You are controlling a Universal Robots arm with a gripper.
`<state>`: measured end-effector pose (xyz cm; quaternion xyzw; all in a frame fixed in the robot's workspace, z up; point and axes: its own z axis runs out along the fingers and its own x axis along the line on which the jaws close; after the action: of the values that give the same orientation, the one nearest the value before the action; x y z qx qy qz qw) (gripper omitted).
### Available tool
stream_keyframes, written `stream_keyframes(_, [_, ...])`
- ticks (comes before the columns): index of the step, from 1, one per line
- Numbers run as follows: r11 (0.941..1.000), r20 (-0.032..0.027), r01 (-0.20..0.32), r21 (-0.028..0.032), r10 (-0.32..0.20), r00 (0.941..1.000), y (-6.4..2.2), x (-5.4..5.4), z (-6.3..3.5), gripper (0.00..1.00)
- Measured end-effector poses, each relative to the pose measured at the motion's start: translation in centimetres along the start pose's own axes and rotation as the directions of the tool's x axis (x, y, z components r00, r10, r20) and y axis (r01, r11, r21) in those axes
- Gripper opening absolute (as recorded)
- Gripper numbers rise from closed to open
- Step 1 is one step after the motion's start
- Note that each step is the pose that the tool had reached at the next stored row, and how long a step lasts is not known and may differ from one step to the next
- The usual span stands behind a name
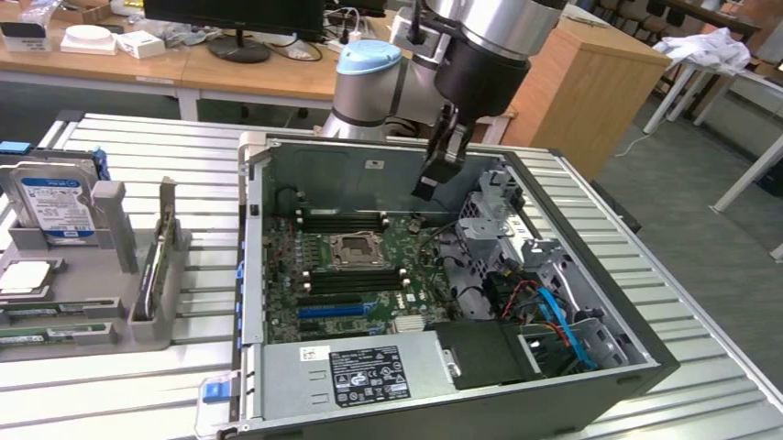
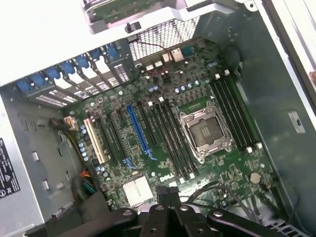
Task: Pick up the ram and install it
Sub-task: 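Press down the ram until it locks into place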
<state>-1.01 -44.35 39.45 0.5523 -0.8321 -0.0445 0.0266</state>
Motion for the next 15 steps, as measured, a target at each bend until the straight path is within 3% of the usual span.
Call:
stream_keyframes(10, [0.9952,-0.0056,0.098,0.0044,-0.098,0.9952,0.1,-0.5,1.1,0.1])
stream_keyframes(12, [0.9937,-0.0047,0.112,0.0098,-0.112,0.9937,0.13,-0.6,1.2,0.1])
stream_keyframes(15, [0.9914,-0.0005,0.129,0.0225,-0.129,0.9917,0.17,-0.7,1.28,0.1])
